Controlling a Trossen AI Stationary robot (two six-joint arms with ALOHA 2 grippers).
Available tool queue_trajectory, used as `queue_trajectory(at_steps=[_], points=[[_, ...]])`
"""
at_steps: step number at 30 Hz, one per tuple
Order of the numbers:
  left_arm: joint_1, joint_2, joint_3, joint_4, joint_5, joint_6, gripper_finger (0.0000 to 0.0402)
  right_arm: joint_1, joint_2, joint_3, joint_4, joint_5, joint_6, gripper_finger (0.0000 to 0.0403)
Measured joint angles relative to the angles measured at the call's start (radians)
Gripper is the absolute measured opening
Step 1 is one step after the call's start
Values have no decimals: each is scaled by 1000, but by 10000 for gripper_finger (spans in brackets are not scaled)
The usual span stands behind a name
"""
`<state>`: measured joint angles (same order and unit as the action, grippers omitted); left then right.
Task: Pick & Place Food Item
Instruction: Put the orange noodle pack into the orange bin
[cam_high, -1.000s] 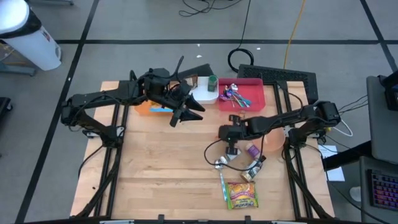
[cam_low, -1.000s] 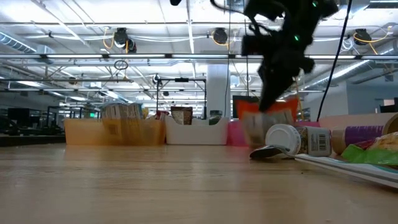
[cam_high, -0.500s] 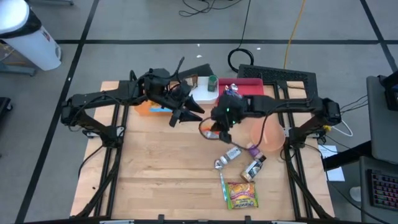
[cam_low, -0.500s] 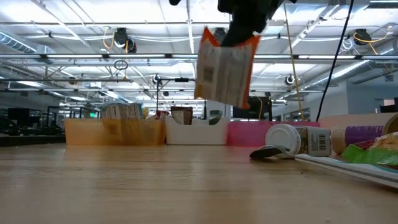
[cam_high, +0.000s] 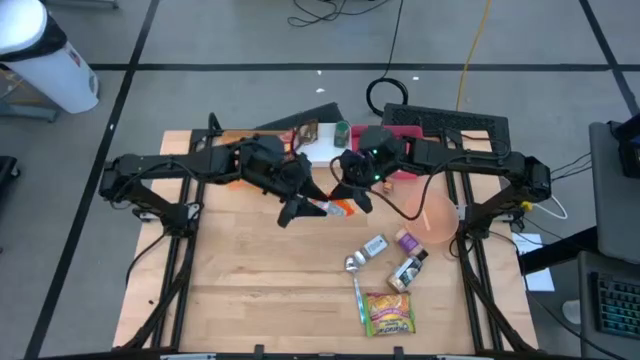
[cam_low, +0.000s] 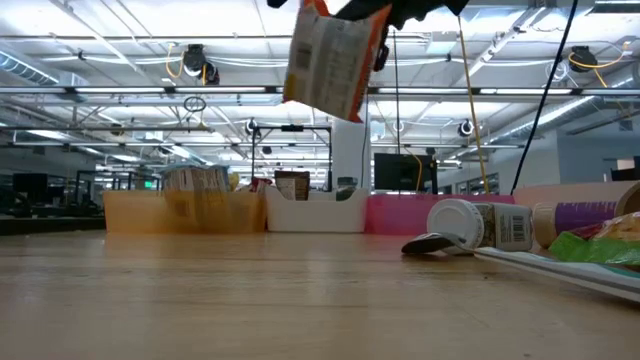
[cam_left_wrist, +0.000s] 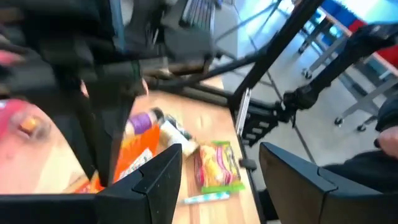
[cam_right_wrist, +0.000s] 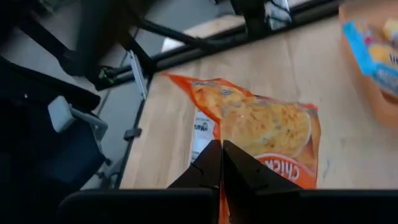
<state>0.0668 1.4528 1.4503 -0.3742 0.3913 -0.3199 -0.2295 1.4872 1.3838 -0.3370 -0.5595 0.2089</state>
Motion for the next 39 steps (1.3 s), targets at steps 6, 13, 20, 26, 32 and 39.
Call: queue_trajectory(at_steps=[6,13,20,26,32,39], points=[[-5,28,0,-45,-50,19,223,0,0,0,76,-48,41,0],[-5,44,0,-97,-92,58,223,0,0,0,86,-46,42,0],[-13,42,0,-88,-199,129,223,0,0,0,75,-40,41,0],[-10,37,0,-49,-228,146,223,-12,0,0,52,-48,39,0],[-11,37,0,-59,-258,181,223,-18,0,0,35,-48,33,0],[6,37,0,-182,-270,184,223,-18,1,0,37,-48,30,0]])
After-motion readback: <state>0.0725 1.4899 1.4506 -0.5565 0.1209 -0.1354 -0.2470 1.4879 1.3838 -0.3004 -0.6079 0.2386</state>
